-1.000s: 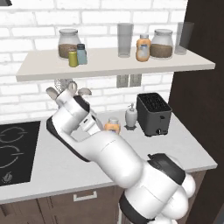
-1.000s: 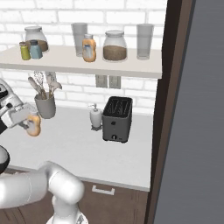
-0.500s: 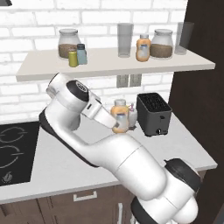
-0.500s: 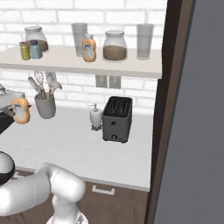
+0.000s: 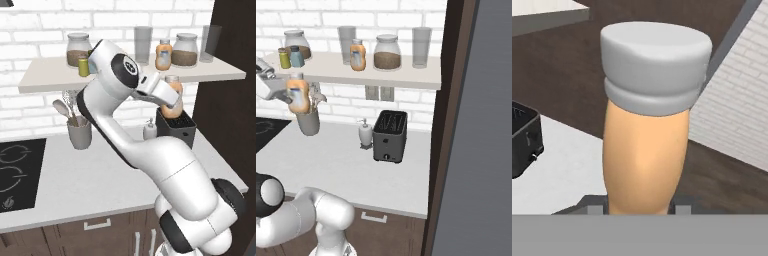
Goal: Put the shaker and condiment bottle from the counter next to their counterparts in the cabinet.
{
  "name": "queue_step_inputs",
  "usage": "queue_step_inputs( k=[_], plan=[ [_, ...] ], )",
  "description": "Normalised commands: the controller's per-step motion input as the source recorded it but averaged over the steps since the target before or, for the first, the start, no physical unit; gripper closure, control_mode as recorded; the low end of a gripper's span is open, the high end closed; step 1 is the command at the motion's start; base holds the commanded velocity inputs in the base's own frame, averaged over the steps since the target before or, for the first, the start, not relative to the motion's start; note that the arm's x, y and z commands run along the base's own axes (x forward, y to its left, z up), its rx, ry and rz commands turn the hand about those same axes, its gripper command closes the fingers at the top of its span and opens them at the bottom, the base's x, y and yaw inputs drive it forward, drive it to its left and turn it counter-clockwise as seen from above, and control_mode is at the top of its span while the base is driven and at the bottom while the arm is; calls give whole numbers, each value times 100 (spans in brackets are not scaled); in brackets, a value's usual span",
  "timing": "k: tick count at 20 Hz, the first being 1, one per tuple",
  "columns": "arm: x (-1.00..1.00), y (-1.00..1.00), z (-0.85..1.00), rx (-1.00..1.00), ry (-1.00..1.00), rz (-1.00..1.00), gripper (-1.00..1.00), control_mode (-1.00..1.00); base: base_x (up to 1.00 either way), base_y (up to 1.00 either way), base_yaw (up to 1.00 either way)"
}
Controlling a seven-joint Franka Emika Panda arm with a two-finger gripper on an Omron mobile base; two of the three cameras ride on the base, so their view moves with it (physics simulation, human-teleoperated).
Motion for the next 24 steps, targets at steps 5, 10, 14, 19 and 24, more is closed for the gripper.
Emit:
queue_step_inputs(
  k=[5, 10, 14, 19, 24],
  plan=[
    [21, -10, 27, -14, 7, 26, 100, -100, 0, 0, 0],
    [20, -44, 24, -14, -7, 27, 100, -100, 0, 0, 0],
    [71, -94, 26, -1, -10, 44, 100, -100, 0, 0, 0],
    [88, -65, 0, 4, -7, 61, 100, -100, 0, 0, 0],
    [72, -15, 0, 0, -6, 62, 100, -100, 0, 0, 0]
  ],
)
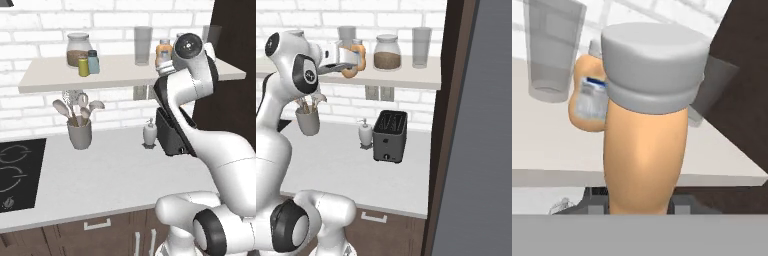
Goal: Put the shaker and condiment bottle from the counter next to their counterparts in the cabinet.
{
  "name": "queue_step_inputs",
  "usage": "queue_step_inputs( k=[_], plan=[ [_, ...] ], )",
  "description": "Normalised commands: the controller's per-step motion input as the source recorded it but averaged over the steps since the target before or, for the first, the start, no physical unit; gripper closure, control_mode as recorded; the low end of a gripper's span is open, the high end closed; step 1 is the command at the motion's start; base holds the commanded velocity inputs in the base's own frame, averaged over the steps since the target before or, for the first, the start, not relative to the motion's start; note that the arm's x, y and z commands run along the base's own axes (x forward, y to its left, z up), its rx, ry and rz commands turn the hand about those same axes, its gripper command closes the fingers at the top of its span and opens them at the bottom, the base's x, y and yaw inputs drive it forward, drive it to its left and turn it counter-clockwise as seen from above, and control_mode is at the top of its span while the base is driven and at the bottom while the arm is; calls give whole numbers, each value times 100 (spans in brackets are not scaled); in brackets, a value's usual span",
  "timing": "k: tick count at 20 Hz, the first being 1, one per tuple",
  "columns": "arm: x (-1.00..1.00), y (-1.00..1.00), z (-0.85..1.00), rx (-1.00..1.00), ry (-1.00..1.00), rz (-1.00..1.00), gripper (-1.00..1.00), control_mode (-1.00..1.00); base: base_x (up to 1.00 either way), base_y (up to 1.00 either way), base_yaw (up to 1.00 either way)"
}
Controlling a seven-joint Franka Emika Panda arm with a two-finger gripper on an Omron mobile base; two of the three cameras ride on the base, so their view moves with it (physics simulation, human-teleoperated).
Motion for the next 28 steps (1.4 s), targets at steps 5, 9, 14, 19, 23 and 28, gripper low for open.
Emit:
queue_step_inputs(
  k=[5, 9, 14, 19, 23, 28],
  plan=[
    [37, 30, 0, -3, -2, 34, 100, -100, 0, 0, 0],
    [-3, 18, 2, -1, -1, 4, 100, -100, 0, 0, 0],
    [8, 2, 32, 18, 1, 0, 100, -100, 0, 0, 0],
    [22, 17, 29, 17, 9, 0, 100, -100, 0, 0, 0],
    [27, 30, 0, 14, 24, 0, 100, -100, 0, 0, 0],
    [35, 25, 0, 12, 13, 0, 100, -100, 0, 0, 0]
  ],
)
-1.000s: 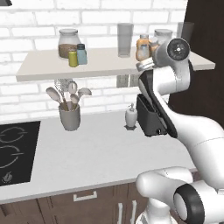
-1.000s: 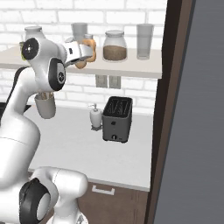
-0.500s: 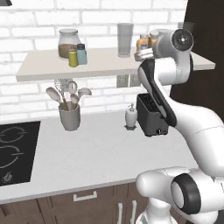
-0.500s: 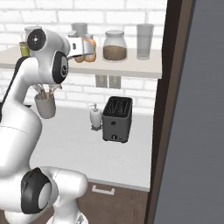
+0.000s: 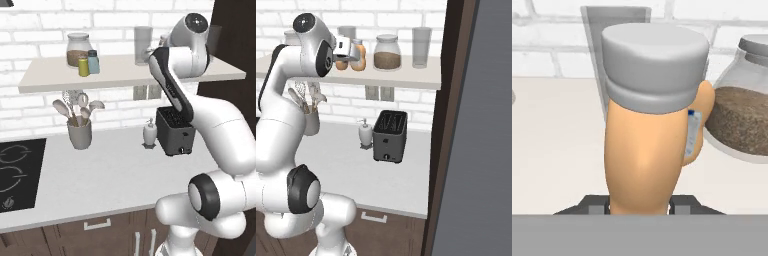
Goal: Put the shaker and condiment bottle from the counter next to their counterparts in the cabinet.
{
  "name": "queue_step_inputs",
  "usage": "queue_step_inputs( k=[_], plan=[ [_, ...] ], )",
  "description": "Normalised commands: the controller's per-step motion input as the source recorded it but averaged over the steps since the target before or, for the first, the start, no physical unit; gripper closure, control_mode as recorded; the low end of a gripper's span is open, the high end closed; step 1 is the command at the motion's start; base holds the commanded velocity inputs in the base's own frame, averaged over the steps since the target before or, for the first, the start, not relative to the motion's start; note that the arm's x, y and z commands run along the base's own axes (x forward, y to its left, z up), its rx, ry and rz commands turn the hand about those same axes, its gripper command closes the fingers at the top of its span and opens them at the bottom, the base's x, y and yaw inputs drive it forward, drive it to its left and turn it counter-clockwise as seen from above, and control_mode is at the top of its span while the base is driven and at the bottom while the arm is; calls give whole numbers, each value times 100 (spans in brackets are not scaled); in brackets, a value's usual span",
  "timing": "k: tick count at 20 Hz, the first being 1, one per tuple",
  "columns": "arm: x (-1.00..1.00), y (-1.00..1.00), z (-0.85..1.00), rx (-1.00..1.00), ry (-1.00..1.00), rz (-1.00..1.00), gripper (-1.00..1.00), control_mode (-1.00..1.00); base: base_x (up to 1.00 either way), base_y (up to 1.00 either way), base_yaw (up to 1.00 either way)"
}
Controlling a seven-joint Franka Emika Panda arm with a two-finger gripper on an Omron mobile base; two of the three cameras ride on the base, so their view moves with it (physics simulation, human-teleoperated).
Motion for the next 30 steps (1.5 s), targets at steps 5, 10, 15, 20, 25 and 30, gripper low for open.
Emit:
queue_step_inputs(
  k=[5, 10, 15, 20, 25, 30],
  plan=[
    [22, 14, -4, 3, 1, 0, 100, -100, 0, 0, 0],
    [21, 4, -23, 0, 0, 0, 100, -100, 0, 0, 0],
    [20, 9, -18, 3, 0, 1, 100, -100, 0, 0, 0],
    [21, 12, -19, 2, 0, 1, 100, -100, 0, 0, 0],
    [14, 4, -4, 0, 0, 0, 100, -100, 0, 0, 0],
    [12, 0, 0, 0, 0, 0, 100, -100, 0, 0, 0]
  ],
)
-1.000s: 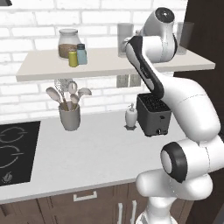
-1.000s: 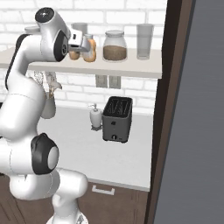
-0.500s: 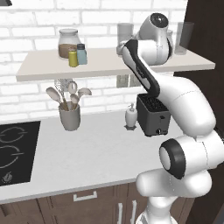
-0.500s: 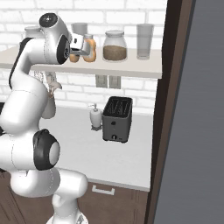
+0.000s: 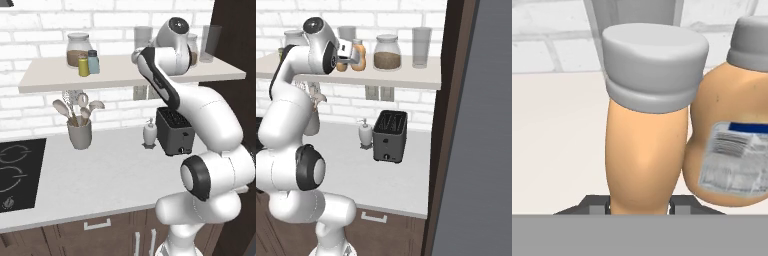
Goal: Put the shaker and condiment bottle from the counter next to their counterparts in the cabinet.
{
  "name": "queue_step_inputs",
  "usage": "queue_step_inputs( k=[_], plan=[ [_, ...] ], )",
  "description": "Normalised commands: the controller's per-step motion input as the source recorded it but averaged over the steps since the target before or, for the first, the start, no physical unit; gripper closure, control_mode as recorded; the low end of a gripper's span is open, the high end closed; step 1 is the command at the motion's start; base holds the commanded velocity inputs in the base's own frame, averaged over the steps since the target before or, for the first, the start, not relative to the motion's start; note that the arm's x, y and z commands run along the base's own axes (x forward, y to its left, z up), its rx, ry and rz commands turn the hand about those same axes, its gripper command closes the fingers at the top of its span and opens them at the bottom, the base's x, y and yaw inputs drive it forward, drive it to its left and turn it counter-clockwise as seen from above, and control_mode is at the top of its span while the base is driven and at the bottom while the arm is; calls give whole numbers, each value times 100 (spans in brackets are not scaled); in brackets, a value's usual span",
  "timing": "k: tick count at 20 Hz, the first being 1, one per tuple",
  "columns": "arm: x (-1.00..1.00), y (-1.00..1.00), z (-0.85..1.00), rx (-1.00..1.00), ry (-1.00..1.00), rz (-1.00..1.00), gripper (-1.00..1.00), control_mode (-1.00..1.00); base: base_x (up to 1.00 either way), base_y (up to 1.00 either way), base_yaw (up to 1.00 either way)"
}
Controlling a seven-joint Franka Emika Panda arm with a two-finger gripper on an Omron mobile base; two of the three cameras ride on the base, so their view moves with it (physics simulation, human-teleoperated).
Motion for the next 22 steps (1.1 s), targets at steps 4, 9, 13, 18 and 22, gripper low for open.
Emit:
queue_step_inputs(
  k=[4, 9, 13, 18, 22],
  plan=[
    [15, 0, 0, 0, 0, 0, 100, -100, 0, 0, 0],
    [24, 0, -7, 0, 0, 0, 100, -100, 0, 0, 0],
    [29, 0, -12, 0, 0, 0, 100, -100, 0, 0, 0],
    [25, 0, -19, 0, 0, 0, 100, -100, 0, 0, 0],
    [4, 0, -33, 0, 0, 0, 100, -100, 0, 0, 0]
  ],
)
